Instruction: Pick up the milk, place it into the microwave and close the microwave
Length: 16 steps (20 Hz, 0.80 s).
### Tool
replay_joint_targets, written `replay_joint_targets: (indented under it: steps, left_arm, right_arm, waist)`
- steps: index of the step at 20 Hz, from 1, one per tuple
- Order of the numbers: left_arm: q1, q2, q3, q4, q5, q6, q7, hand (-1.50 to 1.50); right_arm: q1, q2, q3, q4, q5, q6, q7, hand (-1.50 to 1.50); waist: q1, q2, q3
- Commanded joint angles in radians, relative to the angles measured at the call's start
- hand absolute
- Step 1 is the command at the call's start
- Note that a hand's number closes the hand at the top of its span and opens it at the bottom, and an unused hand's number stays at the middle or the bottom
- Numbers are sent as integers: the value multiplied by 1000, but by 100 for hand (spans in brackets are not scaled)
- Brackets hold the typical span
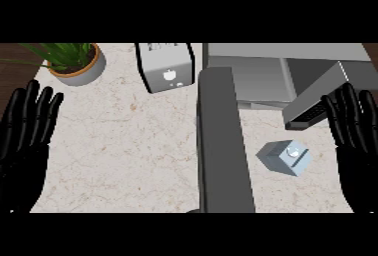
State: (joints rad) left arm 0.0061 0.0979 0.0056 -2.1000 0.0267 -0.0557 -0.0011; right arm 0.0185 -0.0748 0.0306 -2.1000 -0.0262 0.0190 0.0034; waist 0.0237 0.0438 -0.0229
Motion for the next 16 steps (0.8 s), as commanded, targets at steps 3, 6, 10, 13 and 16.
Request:
replay_joint_targets:
  steps: [3,6,10,13,16]
  left_arm:
    - [48,-17,1,45,-45,14,-71,-150]
    - [1,9,34,28,-48,31,-10,-150]
    - [107,-73,14,22,96,20,21,-150]
    - [121,-81,-8,-24,86,30,59,-150]
    - [200,-56,29,-83,142,-14,40,-150]
  right_arm:
    - [-9,72,62,7,196,-263,-29,-150]
    - [-45,74,56,-46,327,-505,1,-150]
    - [-60,74,360,-24,272,-649,28,-150]
    - [-143,75,445,17,338,-750,84,-150]
    - [-214,75,582,90,443,-930,148,-150]
  waist:
    - [-18,-44,22]
    - [-24,-47,20]
    - [-14,-46,22]
    - [-17,-45,23]
    - [-10,-47,22]
